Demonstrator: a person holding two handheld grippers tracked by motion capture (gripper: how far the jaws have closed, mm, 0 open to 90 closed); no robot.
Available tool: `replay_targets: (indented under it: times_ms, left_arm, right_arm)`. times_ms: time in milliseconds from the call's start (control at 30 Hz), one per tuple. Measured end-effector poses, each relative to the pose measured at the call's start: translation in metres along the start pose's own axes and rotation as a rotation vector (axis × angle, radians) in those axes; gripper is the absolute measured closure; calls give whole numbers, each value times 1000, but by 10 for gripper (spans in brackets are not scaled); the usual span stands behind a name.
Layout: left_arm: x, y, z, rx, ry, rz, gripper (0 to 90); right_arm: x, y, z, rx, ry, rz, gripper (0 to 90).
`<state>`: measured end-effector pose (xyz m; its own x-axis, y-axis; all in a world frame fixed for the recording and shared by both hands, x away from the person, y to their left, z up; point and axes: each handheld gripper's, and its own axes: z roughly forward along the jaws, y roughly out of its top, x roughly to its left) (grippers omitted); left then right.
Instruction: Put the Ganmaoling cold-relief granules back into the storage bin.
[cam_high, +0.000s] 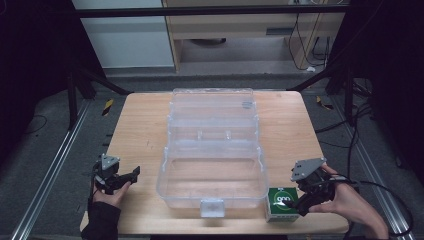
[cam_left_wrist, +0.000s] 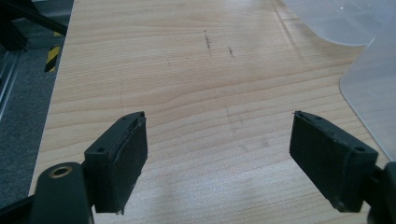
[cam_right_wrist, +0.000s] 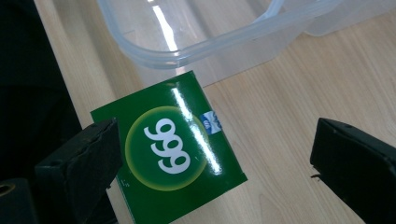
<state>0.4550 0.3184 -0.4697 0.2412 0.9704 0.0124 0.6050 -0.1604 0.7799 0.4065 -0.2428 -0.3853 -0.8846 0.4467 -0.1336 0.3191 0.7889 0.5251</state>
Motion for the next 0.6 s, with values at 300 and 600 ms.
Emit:
replay_targets:
  times_ms: [300,600]
  left_arm:
    - [0,0,0,2,-1,1,186]
    - [0,0,0,4,-1,4,186]
  right_arm:
    - [9,1,9,49,43,-60,20]
    - [15,1,19,91,82,-106,20]
